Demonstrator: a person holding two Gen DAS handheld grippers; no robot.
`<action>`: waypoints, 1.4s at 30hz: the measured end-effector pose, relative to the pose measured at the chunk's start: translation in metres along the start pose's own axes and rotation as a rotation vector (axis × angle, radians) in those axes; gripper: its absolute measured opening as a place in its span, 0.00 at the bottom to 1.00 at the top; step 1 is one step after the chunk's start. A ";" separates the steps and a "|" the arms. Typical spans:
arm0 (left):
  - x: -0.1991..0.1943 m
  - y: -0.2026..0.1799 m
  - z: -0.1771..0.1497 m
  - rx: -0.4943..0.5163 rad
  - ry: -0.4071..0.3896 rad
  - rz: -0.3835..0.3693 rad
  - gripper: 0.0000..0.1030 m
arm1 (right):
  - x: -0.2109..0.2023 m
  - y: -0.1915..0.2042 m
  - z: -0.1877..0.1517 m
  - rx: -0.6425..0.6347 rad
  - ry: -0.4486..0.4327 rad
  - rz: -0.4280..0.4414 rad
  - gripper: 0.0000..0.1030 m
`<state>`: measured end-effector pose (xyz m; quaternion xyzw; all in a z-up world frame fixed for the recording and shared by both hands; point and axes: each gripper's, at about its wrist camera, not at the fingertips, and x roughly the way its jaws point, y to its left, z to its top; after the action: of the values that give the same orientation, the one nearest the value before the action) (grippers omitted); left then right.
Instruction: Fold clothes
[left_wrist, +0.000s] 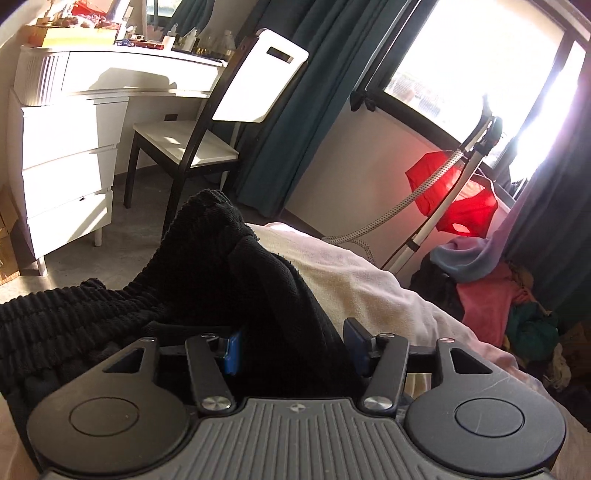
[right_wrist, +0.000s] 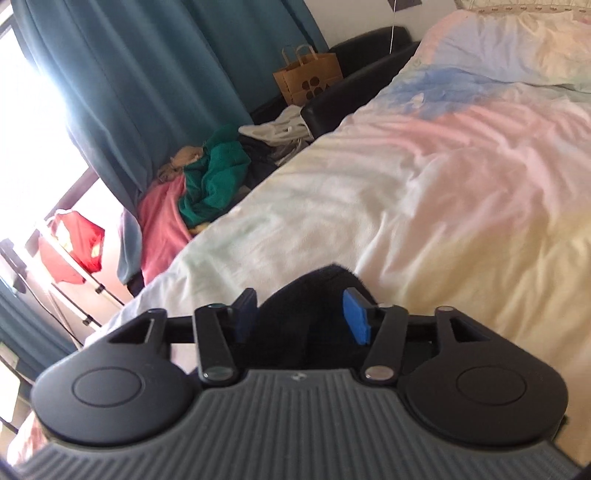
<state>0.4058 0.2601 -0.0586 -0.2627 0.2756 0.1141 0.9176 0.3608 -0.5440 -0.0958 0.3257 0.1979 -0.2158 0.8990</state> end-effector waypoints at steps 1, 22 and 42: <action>-0.012 0.001 -0.004 0.000 0.001 -0.014 0.66 | -0.012 -0.007 0.000 0.016 -0.008 0.009 0.64; -0.050 0.088 -0.091 -0.461 0.030 -0.075 0.74 | -0.036 -0.086 -0.090 0.432 0.122 0.136 0.64; -0.194 0.078 -0.006 -0.493 -0.030 -0.044 0.11 | -0.139 -0.053 -0.032 0.336 0.038 0.011 0.11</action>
<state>0.2160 0.3096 0.0139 -0.4829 0.2200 0.1617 0.8320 0.2114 -0.5233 -0.0759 0.4765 0.1741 -0.2348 0.8292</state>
